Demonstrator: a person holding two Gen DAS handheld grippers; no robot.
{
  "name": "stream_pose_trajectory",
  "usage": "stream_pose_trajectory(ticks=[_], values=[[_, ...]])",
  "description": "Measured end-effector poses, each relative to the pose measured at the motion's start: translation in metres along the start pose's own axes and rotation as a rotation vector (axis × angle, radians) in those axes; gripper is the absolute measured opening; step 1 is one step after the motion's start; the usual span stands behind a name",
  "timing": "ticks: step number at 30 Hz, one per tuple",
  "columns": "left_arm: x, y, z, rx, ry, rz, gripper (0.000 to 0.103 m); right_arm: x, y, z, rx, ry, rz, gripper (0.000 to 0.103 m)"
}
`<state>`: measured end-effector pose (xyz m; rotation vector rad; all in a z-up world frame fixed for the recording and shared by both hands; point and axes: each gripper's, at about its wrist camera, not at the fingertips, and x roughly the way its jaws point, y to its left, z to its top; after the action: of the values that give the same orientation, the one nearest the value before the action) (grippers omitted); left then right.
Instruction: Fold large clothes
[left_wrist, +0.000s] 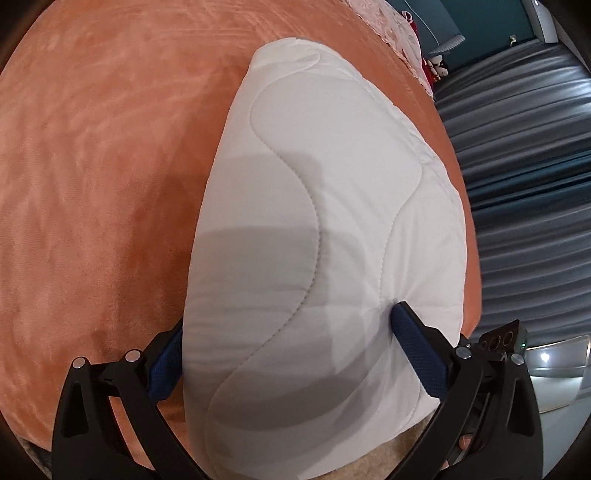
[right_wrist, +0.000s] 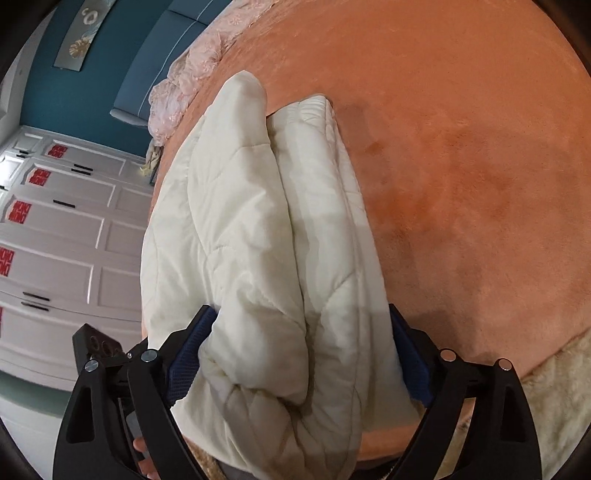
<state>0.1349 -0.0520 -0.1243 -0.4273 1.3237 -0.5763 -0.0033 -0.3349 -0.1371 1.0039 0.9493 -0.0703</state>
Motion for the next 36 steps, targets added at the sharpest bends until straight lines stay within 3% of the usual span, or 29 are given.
stream_pose_trajectory(ticks=[3,5,8,11,17,24,36], values=[[-0.008,-0.021,-0.003,0.081,-0.041,0.083,0.09,0.0,0.004,0.0,-0.009,-0.017,-0.016,0.081],[-0.013,-0.034,-0.004,0.135,-0.063,0.128,0.082,-0.004,0.016,-0.002,-0.061,-0.042,-0.043,0.062],[-0.026,-0.059,-0.008,0.254,-0.109,0.204,0.068,-0.017,0.042,-0.005,-0.182,-0.093,-0.117,0.043],[-0.041,-0.084,-0.011,0.356,-0.168,0.261,0.06,-0.029,0.066,-0.006,-0.269,-0.15,-0.182,0.037],[-0.085,-0.123,-0.016,0.486,-0.292,0.295,0.055,-0.055,0.107,-0.007,-0.375,-0.243,-0.21,0.032],[-0.136,-0.139,-0.013,0.555,-0.424,0.281,0.054,-0.081,0.151,0.002,-0.45,-0.332,-0.18,0.032],[-0.205,-0.141,0.042,0.583,-0.596,0.267,0.054,-0.092,0.244,0.023,-0.63,-0.449,-0.155,0.032]])
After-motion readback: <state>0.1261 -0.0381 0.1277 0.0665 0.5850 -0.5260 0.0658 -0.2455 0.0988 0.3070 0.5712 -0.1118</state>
